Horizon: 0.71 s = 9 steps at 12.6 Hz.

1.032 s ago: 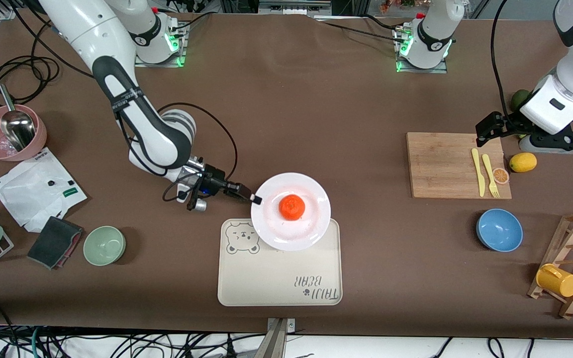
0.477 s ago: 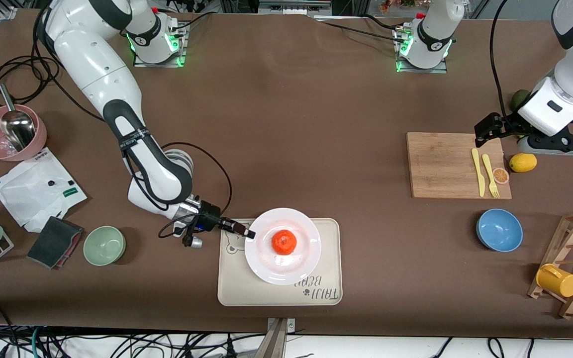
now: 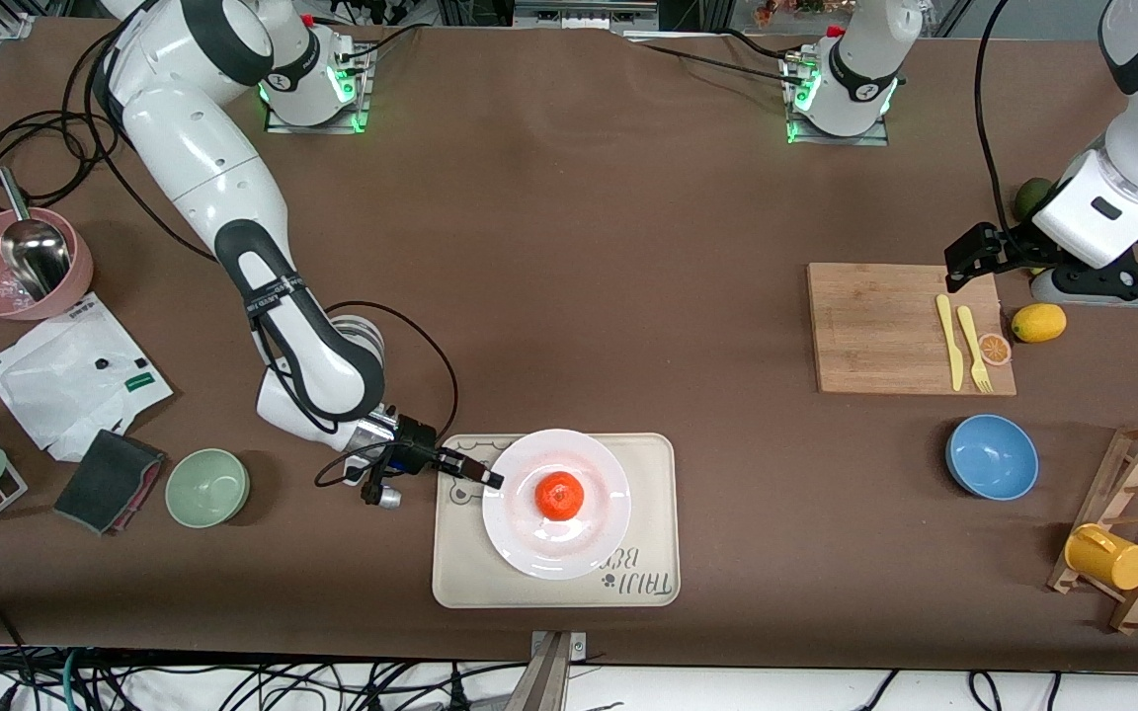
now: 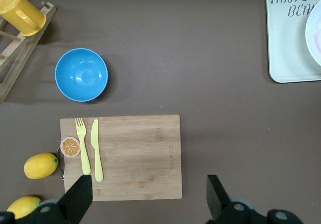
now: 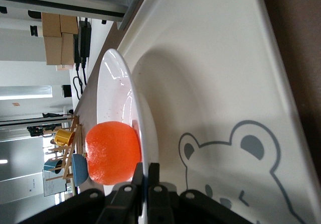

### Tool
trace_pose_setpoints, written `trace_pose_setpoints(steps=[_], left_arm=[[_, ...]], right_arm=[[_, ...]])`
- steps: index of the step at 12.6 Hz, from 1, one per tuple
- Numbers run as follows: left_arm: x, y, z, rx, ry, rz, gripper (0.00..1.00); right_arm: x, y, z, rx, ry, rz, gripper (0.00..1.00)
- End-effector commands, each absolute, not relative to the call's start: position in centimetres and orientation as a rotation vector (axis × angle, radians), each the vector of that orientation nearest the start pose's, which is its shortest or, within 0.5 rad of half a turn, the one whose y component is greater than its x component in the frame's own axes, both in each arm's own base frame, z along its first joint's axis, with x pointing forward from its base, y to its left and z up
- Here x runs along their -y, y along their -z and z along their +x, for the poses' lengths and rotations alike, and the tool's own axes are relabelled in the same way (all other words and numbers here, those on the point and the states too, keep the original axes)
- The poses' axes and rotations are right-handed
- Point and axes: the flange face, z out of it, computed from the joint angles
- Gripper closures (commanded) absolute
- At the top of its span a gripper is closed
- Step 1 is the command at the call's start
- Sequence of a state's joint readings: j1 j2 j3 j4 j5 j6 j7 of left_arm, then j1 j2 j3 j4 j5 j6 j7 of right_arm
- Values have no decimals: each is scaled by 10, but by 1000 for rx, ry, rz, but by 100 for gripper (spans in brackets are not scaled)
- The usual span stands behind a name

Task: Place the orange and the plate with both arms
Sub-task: 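Slide the plate with the right gripper onto the bear tray, then open the right gripper and release the plate rim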

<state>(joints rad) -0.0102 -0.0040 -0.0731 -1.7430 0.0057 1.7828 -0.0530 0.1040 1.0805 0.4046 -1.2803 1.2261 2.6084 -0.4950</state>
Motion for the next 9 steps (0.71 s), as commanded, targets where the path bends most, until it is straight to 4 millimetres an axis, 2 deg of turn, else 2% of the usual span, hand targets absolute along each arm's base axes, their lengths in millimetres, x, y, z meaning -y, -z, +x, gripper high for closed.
trace_pose_setpoints(steps=[1, 3, 5, 9], left_arm=[[45, -570, 565, -51, 78, -3158, 0], [45, -570, 565, -51, 78, -3158, 0], [45, -570, 565, -51, 78, -3158, 0], [45, -570, 565, -51, 78, -3158, 0]], right_arm=[[-277, -138, 716, -319, 211, -2076, 100], [-271, -135, 718, -305, 218, -2091, 99], [-269, -134, 718, -288, 221, -2106, 70], [-263, -136, 721, -210, 245, -2162, 44]])
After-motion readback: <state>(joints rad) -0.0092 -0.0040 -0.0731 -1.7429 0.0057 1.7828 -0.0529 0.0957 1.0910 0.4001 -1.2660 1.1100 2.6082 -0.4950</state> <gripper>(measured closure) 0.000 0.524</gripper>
